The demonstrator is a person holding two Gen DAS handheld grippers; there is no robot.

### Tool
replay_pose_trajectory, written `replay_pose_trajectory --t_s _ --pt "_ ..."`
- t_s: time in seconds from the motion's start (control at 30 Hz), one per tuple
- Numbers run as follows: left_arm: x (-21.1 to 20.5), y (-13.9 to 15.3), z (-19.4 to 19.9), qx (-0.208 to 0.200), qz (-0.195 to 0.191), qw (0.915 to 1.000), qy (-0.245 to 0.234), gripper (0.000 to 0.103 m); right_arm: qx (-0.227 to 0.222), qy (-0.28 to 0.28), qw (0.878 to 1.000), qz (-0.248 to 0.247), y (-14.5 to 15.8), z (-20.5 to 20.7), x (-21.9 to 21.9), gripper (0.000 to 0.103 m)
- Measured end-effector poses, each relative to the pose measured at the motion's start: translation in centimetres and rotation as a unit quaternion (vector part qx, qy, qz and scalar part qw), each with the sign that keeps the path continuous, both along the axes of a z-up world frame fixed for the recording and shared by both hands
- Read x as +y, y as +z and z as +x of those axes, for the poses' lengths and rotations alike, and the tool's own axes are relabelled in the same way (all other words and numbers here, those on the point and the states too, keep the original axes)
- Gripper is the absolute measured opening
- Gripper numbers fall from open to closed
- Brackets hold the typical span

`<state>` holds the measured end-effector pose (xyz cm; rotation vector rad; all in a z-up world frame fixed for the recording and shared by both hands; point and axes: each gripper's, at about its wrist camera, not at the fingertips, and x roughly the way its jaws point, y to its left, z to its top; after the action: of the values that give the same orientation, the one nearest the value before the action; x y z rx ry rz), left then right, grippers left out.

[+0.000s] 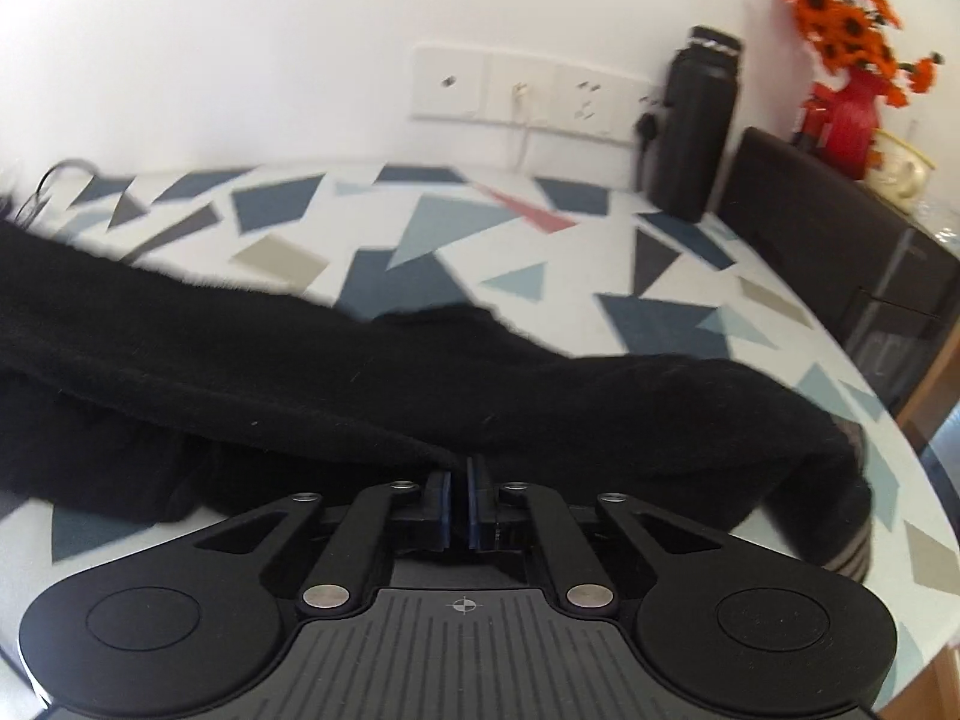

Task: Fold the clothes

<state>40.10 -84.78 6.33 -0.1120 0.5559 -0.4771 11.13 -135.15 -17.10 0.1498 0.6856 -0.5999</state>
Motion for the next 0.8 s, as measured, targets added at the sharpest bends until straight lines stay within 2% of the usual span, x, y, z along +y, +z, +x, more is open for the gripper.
replay_pose_trajectory --t_s 0.13,0.2,0.37,0.43,0.57,0.67,0.8 --pt "0.6 -1.6 0.5 0.019 -0.001 0.9998 0.004 0.010 -0.061 -0.042 0.997 -0.031 3.0 -1.5 -0.5 0.002" --pt "0.7 -2.5 0.6 0.031 -0.002 0.9995 0.002 0.010 -0.086 -0.047 0.994 -0.052 5.1 -2.2 -0.4 0.002" --pt "1.2 -5.3 1.0 0.066 -0.015 0.9977 -0.003 0.010 -0.101 -0.034 0.990 -0.094 9.5 -2.4 -0.6 0.002" --pt "1.2 -6.8 1.5 0.092 -0.021 0.9955 0.010 0.010 -0.097 -0.023 0.989 -0.109 10.5 -1.7 -1.1 0.002" --pt "1.0 -9.7 2.5 0.135 -0.026 0.9900 0.034 0.010 -0.072 0.016 0.990 -0.123 11.1 1.8 -3.5 0.002" --pt "-0.3 -10.6 4.4 0.121 -0.001 0.9914 0.050 0.010 -0.050 0.051 0.988 -0.133 10.8 5.7 -5.6 0.002" --pt "-2.5 -11.2 8.5 0.110 0.019 0.9904 0.081 0.010 -0.025 0.081 0.990 -0.117 7.5 12.1 -9.6 0.002"
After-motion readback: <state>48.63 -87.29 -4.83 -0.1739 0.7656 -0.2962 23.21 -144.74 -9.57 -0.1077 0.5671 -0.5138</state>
